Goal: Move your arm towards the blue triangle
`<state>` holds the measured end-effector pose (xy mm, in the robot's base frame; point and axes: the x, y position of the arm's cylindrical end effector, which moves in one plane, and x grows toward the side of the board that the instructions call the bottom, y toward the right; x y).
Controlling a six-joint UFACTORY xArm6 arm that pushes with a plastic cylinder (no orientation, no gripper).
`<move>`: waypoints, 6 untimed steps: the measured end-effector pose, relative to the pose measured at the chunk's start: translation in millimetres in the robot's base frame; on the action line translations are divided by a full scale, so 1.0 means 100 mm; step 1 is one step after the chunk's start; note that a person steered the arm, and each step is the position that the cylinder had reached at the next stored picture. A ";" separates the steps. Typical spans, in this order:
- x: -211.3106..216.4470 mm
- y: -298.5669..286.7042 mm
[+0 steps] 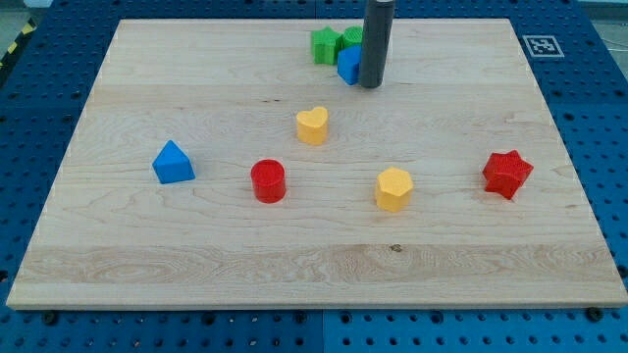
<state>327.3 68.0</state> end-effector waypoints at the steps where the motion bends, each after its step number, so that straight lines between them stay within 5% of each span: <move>1: -0.10 -0.06; 3: -0.16 -0.07; 6: 0.51 -0.51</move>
